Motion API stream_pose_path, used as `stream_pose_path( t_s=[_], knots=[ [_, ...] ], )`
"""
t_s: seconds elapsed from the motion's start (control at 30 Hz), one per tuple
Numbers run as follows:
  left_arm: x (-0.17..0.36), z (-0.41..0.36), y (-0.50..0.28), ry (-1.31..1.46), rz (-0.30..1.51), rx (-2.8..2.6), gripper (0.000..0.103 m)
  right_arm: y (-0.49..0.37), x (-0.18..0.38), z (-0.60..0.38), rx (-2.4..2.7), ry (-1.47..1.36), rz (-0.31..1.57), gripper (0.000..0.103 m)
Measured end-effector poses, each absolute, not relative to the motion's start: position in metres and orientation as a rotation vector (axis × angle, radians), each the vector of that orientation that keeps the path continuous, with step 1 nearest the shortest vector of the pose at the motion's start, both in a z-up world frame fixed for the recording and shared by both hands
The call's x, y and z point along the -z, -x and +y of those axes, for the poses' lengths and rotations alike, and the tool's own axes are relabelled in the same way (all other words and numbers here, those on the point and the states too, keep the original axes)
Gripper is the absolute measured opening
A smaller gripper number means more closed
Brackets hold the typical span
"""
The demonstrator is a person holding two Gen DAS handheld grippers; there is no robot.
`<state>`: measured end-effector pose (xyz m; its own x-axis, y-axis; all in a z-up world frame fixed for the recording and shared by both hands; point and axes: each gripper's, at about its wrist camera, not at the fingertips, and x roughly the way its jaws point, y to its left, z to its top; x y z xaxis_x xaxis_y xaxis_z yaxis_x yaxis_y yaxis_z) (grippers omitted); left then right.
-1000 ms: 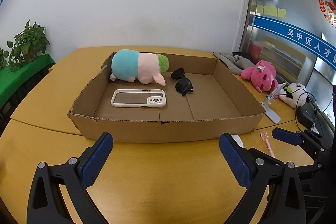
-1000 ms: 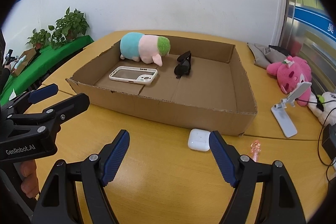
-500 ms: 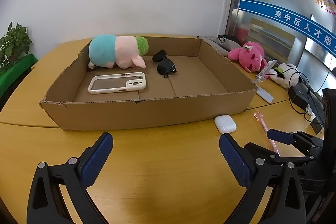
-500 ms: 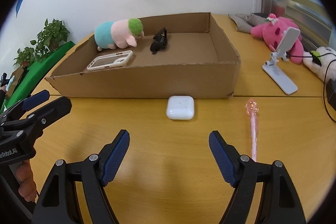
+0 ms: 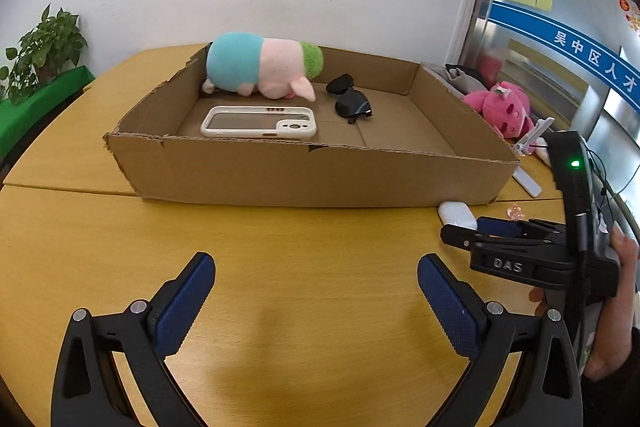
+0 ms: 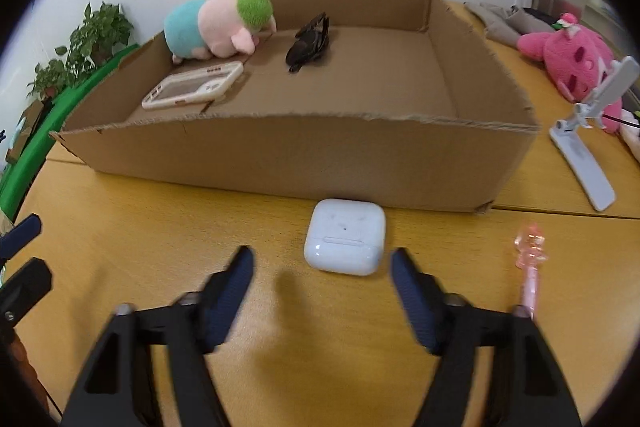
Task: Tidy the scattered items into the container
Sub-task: 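Move the right gripper down around the white earbuds case on the table, then close the right gripper on the earbuds case and lift it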
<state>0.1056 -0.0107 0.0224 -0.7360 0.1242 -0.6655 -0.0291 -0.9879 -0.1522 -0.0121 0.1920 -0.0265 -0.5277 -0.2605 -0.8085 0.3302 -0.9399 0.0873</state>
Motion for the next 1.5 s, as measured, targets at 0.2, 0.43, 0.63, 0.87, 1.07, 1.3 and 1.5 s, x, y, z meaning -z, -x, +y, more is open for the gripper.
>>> stream_pose_path(
  t_s=[0.2,0.43,0.63,0.87,1.07,1.3,1.5],
  knots=[
    [-0.022,-0.011,-0.103,1.109,-0.175,-2.832,0.103,0.014,0.032,0.188,2.493,-1.291,0.163,0.043],
    [-0.02,0.005,-0.091,1.124,-0.15,-2.722,0.103,-0.016,0.032,0.196,2.426,-1.236,0.145,0.043],
    [-0.006,0.04,-0.089,1.192,-0.02,-2.459,0.102,-0.08,0.03,0.203,2.294,-1.198,0.124,0.043],
    [0.014,0.097,-0.111,1.228,0.215,-2.148,0.1,-0.117,0.03,0.199,2.251,-1.142,0.262,0.043],
    [0.023,0.115,-0.12,1.276,0.257,-2.032,0.069,-0.133,0.032,0.189,2.21,-1.076,0.368,0.043],
    [0.021,0.114,-0.123,1.276,0.26,-2.014,0.05,-0.141,0.033,0.184,2.205,-1.05,0.391,0.043],
    [0.012,0.109,-0.123,1.274,0.255,-2.034,0.05,-0.142,0.027,0.18,2.202,-1.04,0.39,0.043]
  ],
)
